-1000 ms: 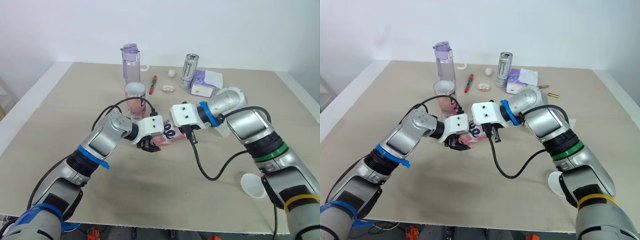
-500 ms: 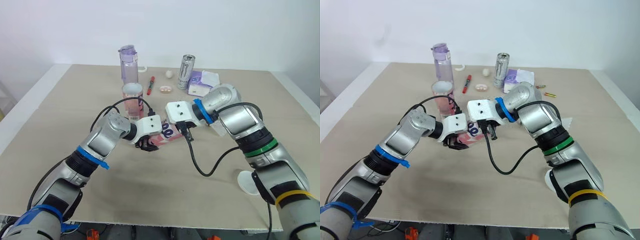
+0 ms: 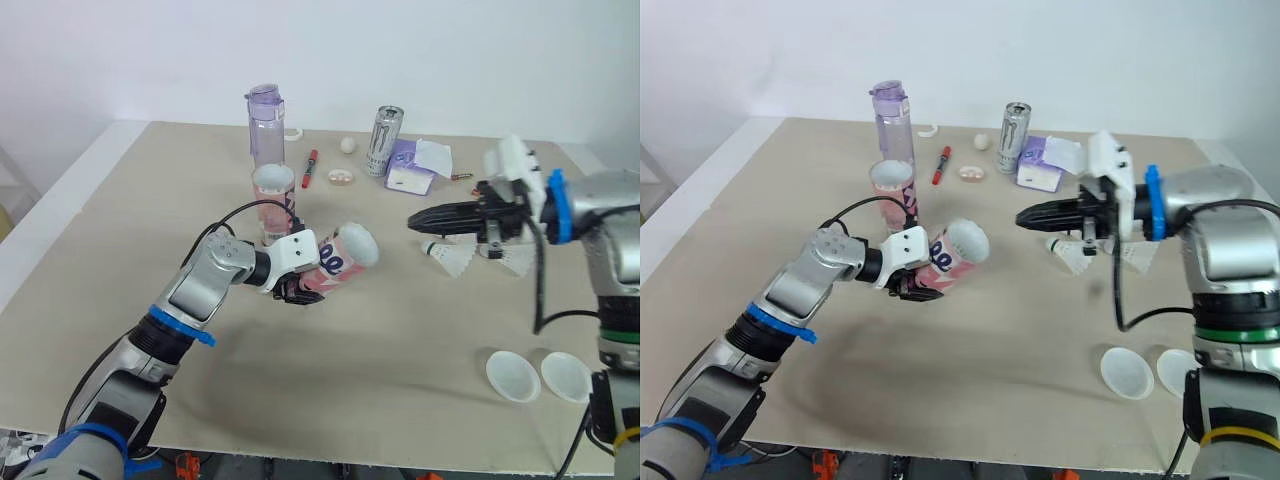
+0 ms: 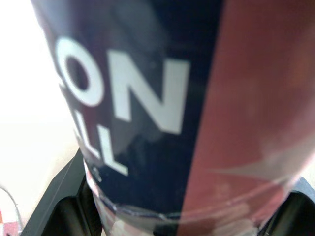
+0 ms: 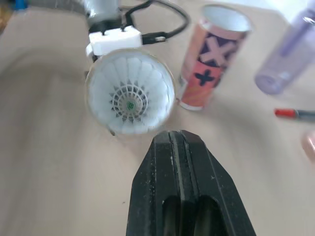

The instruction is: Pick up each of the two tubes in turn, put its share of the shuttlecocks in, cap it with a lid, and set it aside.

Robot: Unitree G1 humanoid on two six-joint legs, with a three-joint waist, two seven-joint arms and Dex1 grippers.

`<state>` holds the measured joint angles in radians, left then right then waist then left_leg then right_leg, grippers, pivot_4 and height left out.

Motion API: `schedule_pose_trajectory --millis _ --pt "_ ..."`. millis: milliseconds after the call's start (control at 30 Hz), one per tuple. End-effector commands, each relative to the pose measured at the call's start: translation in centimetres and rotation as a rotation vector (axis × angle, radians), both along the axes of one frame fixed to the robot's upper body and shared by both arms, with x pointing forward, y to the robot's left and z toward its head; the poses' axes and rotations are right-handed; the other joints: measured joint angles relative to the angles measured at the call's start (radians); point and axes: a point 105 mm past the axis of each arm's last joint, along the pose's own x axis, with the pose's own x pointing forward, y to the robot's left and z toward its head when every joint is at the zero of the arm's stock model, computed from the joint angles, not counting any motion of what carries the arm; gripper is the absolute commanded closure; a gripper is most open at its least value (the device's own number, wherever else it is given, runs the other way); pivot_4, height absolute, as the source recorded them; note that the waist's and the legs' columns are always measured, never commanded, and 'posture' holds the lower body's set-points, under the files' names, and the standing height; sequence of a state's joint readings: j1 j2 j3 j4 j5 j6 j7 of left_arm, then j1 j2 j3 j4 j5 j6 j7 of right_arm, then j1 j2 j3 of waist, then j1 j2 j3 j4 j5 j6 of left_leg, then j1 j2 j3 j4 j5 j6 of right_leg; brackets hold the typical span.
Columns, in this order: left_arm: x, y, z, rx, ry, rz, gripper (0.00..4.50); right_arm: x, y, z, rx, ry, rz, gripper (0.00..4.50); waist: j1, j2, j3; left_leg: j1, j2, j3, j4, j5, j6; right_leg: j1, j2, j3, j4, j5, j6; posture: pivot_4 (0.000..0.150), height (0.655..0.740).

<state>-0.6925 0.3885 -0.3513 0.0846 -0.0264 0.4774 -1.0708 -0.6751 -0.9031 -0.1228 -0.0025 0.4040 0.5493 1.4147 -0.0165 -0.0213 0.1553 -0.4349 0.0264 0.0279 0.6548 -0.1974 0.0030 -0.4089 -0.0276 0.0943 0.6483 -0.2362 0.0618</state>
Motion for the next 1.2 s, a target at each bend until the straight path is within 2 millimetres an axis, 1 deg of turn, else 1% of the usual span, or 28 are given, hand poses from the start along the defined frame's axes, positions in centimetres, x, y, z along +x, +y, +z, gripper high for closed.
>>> schedule_pose_trajectory --millis 33,133,200,267,300,400,500,667,800,867,900,933,967,1067,1133,1167,1200 --pt "-1.5 -2.5 1.5 -0.209 0.01 -0.084 1.37 -1.4 -1.3 0.4 0.003 -0.026 -0.05 4.46 0.0 0.0 0.0 -0.001 0.0 0.0 0.0 0.0 0.0 0.0 -0.001 0.0 -0.001 0.0 0.0 0.15 0.74" --pt "-2.3 -3.7 1.8 -0.322 0.013 -0.118 1.37 -2.1 -2.2 -0.4 0.003 -0.005 -0.095 4.46 -0.002 -0.001 0.001 -0.003 -0.002 0.001 0.0 0.0 0.0 -0.003 -0.001 0.001 -0.001 0.002 0.006 0.15 0.74" --pt "-3.3 -4.9 1.9 -0.428 0.026 -0.159 1.37 -2.7 -2.9 -1.3 -0.001 0.02 -0.132 4.46 -0.004 0.0 0.001 -0.004 -0.003 0.001 0.0 0.0 0.0 -0.004 -0.001 0.002 -0.001 0.003 0.006 0.15 0.74" --pt "-3.6 -5.4 1.9 -0.482 0.036 -0.167 1.37 -3.0 -3.3 -1.8 -0.002 0.033 -0.153 4.46 -0.006 -0.001 0.001 -0.002 -0.003 0.0 -0.001 0.0 0.0 -0.002 0.0 0.0 -0.001 0.002 0.005 0.15 0.74" --pt "-3.6 -5.6 1.6 -0.489 0.037 -0.167 1.37 -3.1 -3.3 -2.0 -0.001 0.039 -0.158 4.46 -0.006 0.0 0.001 -0.002 -0.002 0.0 -0.001 -0.001 0.0 -0.003 0.001 0.001 -0.001 0.002 0.005 0.15 0.74" --pt "-4.2 -6.0 -0.2 -0.488 0.043 -0.192 1.37 -3.4 -4.0 -2.7 -0.005 0.063 -0.195 4.46 -0.006 0.0 0.001 -0.002 -0.002 0.0 -0.001 0.0 0.0 -0.003 0.003 0.001 -0.001 0.002 0.005 0.15 0.74" --pt "-4.2 -6.1 -1.5 -0.463 0.041 -0.201 1.37 -3.5 -4.6 -3.3 -0.032 0.083 -0.214 4.46 -0.006 0.0 0.001 -0.001 -0.001 0.0 0.0 0.0 0.0 -0.002 0.003 0.001 -0.001 0.001 0.003 0.15 0.74" --pt "-4.1 -6.1 -2.9 -0.402 0.025 -0.223 1.37 -3.8 -5.5 -4.0 -0.075 0.116 -0.235 4.46 -0.005 0.0 0.001 -0.001 -0.002 0.001 0.001 0.0 0.0 -0.002 0.002 0.003 -0.001 -0.001 0.007 0.15 0.74" --pt "-4.1 -6.2 -3.4 -0.377 0.032 -0.239 1.37 -4.2 -7.0 -5.4 -0.151 0.191 -0.266 4.46 -0.005 0.0 0.001 -0.001 -0.002 0.001 0.001 0.0 0.0 -0.002 0.002 0.003 -0.001 -0.002 0.007 0.15 0.74" --pt "-4.2 -6.3 -3.4 -0.379 0.031 -0.242 1.37 -4.7 -7.8 -6.3 -0.218 0.232 -0.275 3.86 -0.005 0.0 0.001 -0.001 -0.002 0.001 0.001 0.0 0.0 -0.002 0.002 0.003 -0.001 -0.002 0.007 0.15 0.74" --pt "-4.2 -6.3 -3.5 -0.38 0.034 -0.243 1.37 -5.2 -8.5 -7.1 -0.278 0.272 -0.28 3.67 -0.005 0.0 0.001 -0.001 -0.002 0.001 0.001 0.0 0.0 -0.002 0.002 0.003 -0.001 -0.002 0.007 0.15 0.74" --pt "-4.3 -6.3 -3.5 -0.381 0.035 -0.245 1.37 -5.5 -8.9 -7.5 -0.311 0.305 -0.286 3.15 -0.004 0.0 0.001 -0.001 -0.002 0.001 0.001 0.0 0.0 -0.002 0.002 0.003 -0.001 -0.002 0.007 0.15 0.74" --pt "-4.3 -6.3 -3.6 -0.382 0.037 -0.246 1.37 -5.7 -9.2 -7.8 -0.325 0.328 -0.293 2.76 -0.004 0.0 0.001 -0.001 -0.002 0.0 0.0 0.0 0.0 -0.002 0.002 0.002 -0.001 -0.002 0.007 0.15 0.74" --pt "-4.4 -6.2 -3.7 -0.382 0.042 -0.246 1.37 -5.8 -9.4 -8.0 -0.34 0.355 -0.308 1.37 -0.005 0.0 0.001 -0.001 -0.002 0.001 0.0 0.0 0.0 -0.002 0.002 0.003 -0.001 -0.002 0.007 0.15 0.74" --pt "-4.4 -6.1 -3.9 -0.374 0.038 -0.246 1.37 -6.0 -9.6 -8.5 -0.366 0.378 -0.314 0.32 -0.005 0.0 0.001 0.0 -0.002 0.001 0.001 0.0 0.0 -0.002 0.002 0.003 -0.001 -0.002 0.007 0.15 0.74" --pt "-4.4 -6.0 -3.9 -0.373 0.036 -0.245 1.37 -6.0 -9.8 -8.7 -0.38 0.385 -0.321 0.1 -0.005 0.0 0.001 0.0 -0.002 0.001 0.001 0.0 0.0 -0.002 0.002 0.003 -0.001 -0.002 0.007 0.15 0.74" --pt "-4.4 -5.9 -3.8 -0.372 0.035 -0.244 1.37 -6.0 -9.8 -8.9 -0.389 0.389 -0.326 0.1 -0.005 0.0 0.001 0.0 -0.002 0.001 0.001 0.0 0.0 -0.002 0.003 0.003 -0.001 -0.002 0.007 0.15 0.74"
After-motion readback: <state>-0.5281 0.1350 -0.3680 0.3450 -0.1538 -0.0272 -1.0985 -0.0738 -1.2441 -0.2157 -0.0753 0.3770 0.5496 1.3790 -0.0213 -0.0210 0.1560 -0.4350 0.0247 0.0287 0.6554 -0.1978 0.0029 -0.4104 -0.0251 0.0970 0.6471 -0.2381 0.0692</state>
